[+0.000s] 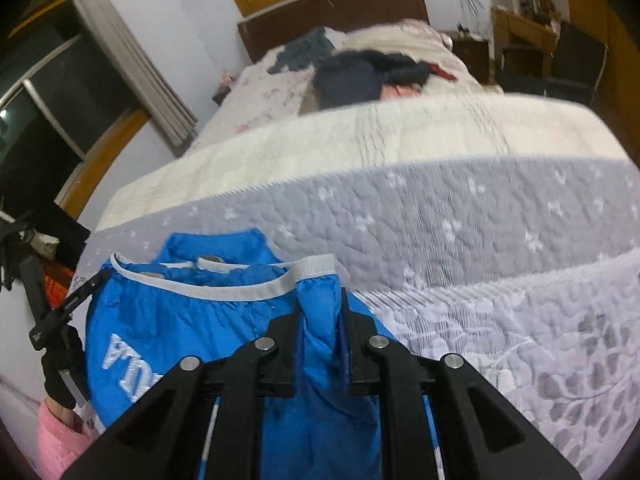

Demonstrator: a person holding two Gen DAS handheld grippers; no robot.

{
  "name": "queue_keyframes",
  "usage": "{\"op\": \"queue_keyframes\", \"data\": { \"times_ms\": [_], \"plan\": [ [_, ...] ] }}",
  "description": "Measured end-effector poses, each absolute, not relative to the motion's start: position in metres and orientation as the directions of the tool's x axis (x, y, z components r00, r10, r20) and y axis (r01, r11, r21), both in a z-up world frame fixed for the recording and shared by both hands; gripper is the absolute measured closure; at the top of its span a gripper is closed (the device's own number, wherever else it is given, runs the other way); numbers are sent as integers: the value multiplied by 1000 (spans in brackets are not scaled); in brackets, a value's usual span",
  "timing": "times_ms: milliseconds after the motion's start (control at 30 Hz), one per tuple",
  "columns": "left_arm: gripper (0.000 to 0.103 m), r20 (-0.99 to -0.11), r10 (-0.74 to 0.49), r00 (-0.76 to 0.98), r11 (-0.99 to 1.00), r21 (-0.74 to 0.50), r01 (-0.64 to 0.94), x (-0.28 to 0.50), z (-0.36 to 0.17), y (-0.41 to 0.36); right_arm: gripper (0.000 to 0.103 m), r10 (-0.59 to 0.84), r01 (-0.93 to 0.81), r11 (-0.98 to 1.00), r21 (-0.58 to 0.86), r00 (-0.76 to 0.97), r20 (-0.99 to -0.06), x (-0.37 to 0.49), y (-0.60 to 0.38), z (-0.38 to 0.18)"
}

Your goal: Fold small clothes

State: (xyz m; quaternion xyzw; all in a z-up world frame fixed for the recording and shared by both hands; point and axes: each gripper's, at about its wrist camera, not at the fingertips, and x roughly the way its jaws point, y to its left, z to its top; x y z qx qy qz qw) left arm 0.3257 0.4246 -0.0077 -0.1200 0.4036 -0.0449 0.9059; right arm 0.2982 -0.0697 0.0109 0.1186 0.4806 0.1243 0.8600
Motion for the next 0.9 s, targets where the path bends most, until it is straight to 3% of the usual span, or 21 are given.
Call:
{"op": "queue_keyframes", "data": {
  "times_ms": [167,400,600,900],
  "plan": [
    [83,-740,-185,646,962,-270,-34,330,-23,431,86,340,-59,933,356,474,-812,306,-77,-20],
    [52,-772,-179,610,946,-306,-109,331,-32,445,78,358,-15,917,398,470,-807,307,-85,-36],
    [51,-733,-134,667,950,-287,-125,302,1,456,65,393,-49,898,437,532,-750,271,-104,4],
    [40,-681,-106,725,975,-216,-60,221,53,435,59,429,-118,896,429,487,-761,184,-112,24]
  ]
}}
